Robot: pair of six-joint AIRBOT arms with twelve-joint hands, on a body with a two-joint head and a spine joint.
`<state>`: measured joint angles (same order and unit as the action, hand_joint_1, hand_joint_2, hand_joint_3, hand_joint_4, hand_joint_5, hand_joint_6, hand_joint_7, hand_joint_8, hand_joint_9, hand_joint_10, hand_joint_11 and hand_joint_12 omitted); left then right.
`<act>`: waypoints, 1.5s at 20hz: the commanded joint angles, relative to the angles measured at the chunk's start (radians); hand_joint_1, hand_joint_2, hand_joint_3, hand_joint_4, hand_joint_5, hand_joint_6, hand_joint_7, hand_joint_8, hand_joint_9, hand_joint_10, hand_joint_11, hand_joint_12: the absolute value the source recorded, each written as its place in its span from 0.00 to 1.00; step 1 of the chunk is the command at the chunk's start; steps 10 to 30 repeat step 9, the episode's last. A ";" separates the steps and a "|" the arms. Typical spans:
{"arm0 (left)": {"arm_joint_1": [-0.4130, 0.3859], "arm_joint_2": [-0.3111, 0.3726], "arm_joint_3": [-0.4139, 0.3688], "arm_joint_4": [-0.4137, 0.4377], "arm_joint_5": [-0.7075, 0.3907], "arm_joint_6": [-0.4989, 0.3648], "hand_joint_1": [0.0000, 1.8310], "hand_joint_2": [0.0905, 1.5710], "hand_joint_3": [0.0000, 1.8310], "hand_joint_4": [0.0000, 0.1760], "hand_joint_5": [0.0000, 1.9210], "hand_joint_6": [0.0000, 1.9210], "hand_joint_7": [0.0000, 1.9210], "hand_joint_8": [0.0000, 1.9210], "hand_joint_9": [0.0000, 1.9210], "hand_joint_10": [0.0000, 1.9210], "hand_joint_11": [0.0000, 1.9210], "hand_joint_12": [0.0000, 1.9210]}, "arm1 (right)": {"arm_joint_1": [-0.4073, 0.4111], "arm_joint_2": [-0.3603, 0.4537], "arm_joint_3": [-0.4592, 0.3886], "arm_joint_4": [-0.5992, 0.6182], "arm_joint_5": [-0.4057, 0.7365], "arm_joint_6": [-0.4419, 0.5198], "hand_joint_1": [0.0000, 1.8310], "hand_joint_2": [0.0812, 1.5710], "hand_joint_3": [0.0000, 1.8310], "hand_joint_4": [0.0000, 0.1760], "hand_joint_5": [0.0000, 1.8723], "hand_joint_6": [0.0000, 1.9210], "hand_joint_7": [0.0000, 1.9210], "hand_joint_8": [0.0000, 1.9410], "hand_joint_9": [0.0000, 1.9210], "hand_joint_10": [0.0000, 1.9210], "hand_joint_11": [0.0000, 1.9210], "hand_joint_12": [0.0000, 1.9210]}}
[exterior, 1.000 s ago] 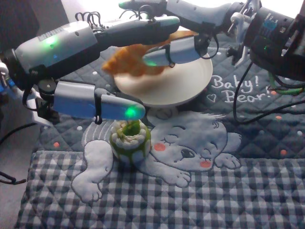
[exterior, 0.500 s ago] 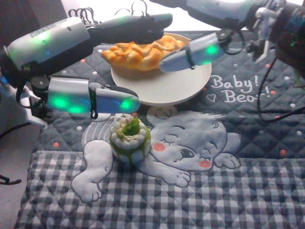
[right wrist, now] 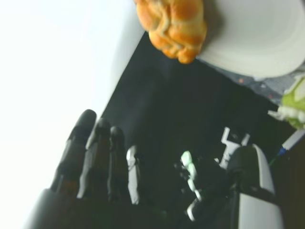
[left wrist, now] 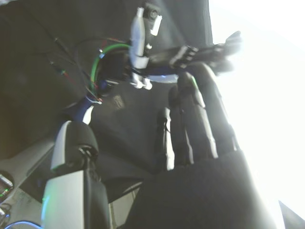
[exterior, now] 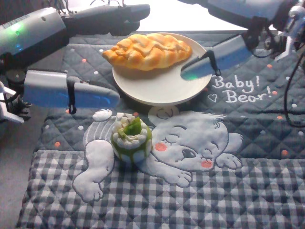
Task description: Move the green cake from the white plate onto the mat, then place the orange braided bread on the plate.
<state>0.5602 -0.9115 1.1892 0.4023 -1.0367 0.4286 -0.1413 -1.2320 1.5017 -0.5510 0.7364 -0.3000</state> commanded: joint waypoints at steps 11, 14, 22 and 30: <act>0.018 0.033 -0.015 -0.106 -0.147 0.017 0.25 0.61 0.00 0.60 0.08 0.00 0.20 0.00 0.22 0.00 0.10 0.35 | 0.014 0.180 -0.188 0.129 0.210 -0.244 0.33 0.53 0.00 0.65 0.03 0.00 0.11 0.00 0.14 0.00 0.00 0.35; 0.018 0.033 -0.015 -0.106 -0.147 0.017 0.25 0.61 0.00 0.60 0.08 0.00 0.20 0.00 0.22 0.00 0.10 0.35 | 0.014 0.180 -0.188 0.129 0.210 -0.244 0.33 0.53 0.00 0.65 0.03 0.00 0.11 0.00 0.14 0.00 0.00 0.35; 0.018 0.033 -0.015 -0.106 -0.147 0.017 0.25 0.61 0.00 0.60 0.08 0.00 0.20 0.00 0.22 0.00 0.10 0.35 | 0.014 0.180 -0.188 0.129 0.210 -0.244 0.33 0.53 0.00 0.65 0.03 0.00 0.11 0.00 0.14 0.00 0.00 0.35; 0.018 0.033 -0.015 -0.106 -0.147 0.017 0.25 0.61 0.00 0.60 0.08 0.00 0.20 0.00 0.22 0.00 0.10 0.35 | 0.014 0.180 -0.188 0.129 0.210 -0.244 0.33 0.53 0.00 0.65 0.03 0.00 0.11 0.00 0.14 0.00 0.00 0.35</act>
